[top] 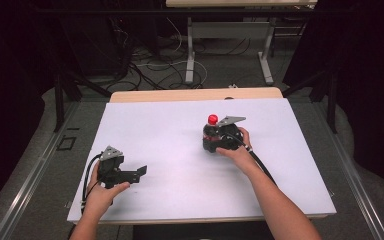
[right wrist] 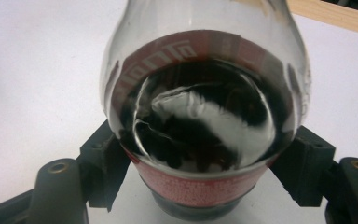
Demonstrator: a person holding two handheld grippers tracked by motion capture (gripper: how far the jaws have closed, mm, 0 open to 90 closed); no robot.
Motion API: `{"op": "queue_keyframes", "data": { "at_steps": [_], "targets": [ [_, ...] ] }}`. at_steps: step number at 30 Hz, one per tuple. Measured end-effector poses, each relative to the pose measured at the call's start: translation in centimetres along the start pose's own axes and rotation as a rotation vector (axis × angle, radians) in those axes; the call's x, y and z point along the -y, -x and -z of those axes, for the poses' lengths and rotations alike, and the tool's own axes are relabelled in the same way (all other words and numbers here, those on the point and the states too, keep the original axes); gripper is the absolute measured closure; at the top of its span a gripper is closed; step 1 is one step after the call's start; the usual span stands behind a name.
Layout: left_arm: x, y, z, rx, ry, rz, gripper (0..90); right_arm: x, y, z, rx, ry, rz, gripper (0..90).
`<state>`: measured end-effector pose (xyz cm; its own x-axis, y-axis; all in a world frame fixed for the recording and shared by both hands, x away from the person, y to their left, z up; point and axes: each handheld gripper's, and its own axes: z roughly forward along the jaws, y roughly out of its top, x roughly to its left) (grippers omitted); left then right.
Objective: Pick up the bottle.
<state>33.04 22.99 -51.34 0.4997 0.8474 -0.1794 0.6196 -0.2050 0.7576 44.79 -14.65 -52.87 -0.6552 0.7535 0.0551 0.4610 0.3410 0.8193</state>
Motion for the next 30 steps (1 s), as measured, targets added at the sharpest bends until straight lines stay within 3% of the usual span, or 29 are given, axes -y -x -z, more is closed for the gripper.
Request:
{"op": "queue_keyframes", "data": {
  "at_steps": [11, 12, 15, 25, 30],
  "targets": [
    [0.1, -0.1, -0.1, -0.006, -0.006, -0.014, 0.5, 0.0, -0.3, 0.2, 0.020, -0.002, 0.020, 28.4],
    [0.1, -0.1, -0.3, -0.015, 0.011, -0.010, 0.5, 0.0, -0.5, 0.3, 0.021, -0.009, 0.021, 28.5],
    [0.1, 0.0, -0.3, -0.014, 0.011, -0.009, 0.6, 0.0, -0.9, 0.5, 0.003, 0.002, 0.023, 28.5],
    [0.1, 0.2, -0.3, -0.002, 0.004, -0.001, 0.6, 0.0, -2.6, 2.7, -0.012, 0.004, 0.054, 28.6],
    [0.0, 0.2, -0.3, -0.005, 0.007, -0.013, 0.6, 0.1, -3.5, 4.3, -0.015, 0.028, 0.044, 28.6]
  ]
}}
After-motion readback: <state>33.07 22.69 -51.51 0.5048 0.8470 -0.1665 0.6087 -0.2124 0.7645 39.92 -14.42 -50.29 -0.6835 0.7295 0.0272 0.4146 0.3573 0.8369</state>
